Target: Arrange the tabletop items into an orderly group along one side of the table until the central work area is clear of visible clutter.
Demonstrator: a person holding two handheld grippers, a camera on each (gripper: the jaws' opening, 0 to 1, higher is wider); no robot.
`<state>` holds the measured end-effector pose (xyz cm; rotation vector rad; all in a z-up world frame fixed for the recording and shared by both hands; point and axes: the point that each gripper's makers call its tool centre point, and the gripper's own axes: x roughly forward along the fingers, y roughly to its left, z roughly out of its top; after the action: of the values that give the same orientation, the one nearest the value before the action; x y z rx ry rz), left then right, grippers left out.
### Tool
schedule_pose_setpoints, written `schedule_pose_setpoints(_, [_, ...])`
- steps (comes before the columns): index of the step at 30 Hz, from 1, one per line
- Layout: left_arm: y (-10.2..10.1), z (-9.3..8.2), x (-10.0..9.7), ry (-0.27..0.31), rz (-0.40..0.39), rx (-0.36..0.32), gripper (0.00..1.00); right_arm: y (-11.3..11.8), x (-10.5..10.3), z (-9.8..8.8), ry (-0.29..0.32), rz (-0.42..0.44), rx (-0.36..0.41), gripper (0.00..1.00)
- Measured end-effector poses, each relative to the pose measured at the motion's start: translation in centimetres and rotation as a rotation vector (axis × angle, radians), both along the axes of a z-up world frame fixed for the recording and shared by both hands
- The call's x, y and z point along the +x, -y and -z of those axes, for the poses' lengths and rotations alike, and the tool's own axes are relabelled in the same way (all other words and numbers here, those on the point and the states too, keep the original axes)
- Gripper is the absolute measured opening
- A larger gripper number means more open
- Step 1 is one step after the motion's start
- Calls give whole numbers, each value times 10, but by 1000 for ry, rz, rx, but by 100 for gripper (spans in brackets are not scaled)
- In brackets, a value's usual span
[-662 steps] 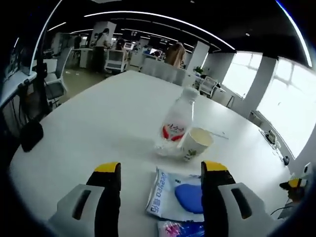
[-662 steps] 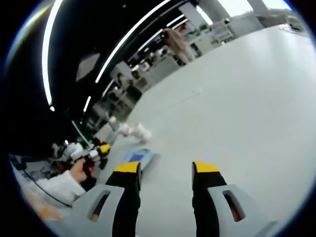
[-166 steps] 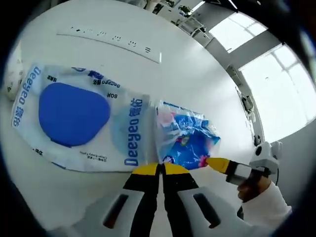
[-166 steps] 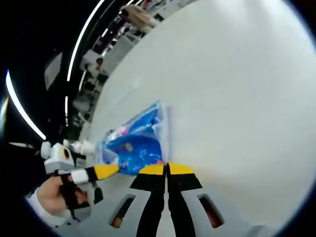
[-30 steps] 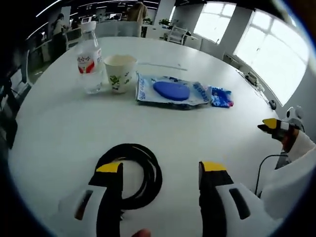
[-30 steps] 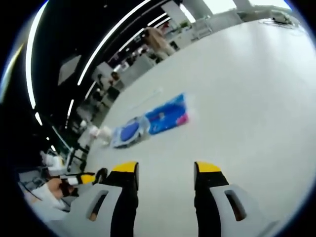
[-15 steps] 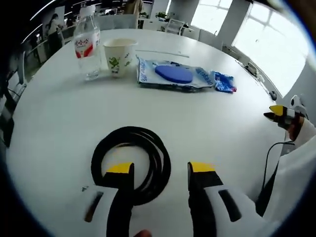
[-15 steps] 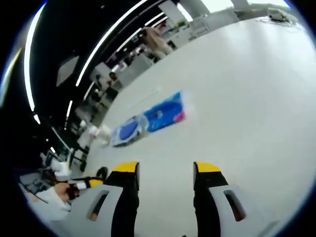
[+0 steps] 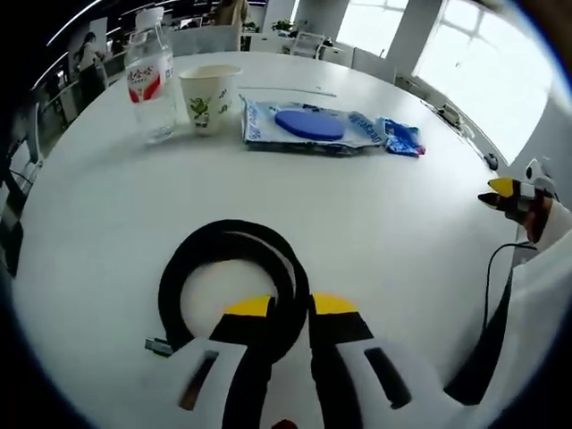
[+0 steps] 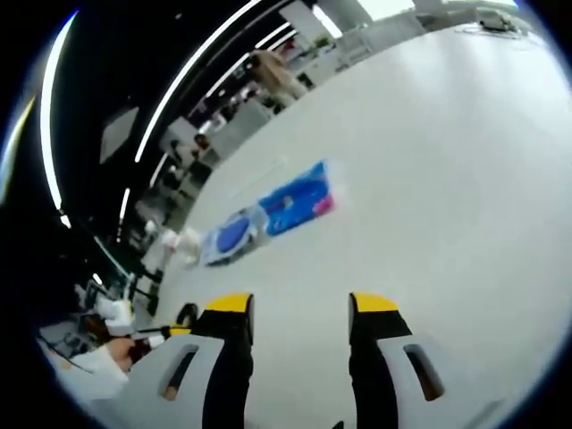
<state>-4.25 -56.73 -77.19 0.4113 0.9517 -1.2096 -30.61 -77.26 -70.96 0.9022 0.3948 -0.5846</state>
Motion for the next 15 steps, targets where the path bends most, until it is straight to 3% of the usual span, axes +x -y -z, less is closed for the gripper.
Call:
schedule_pose_setpoints(5, [2, -8, -1, 82, 84, 8, 3, -2, -2, -1, 4, 6, -1, 40])
schedule_pose_setpoints(10, [6, -19, -2, 80, 80, -23, 1, -4, -2, -1, 9, 11, 8, 40])
schedule_pose_setpoints(15, [15, -41, -1, 141, 100, -77, 0, -13, 7, -3, 21, -21, 21, 40])
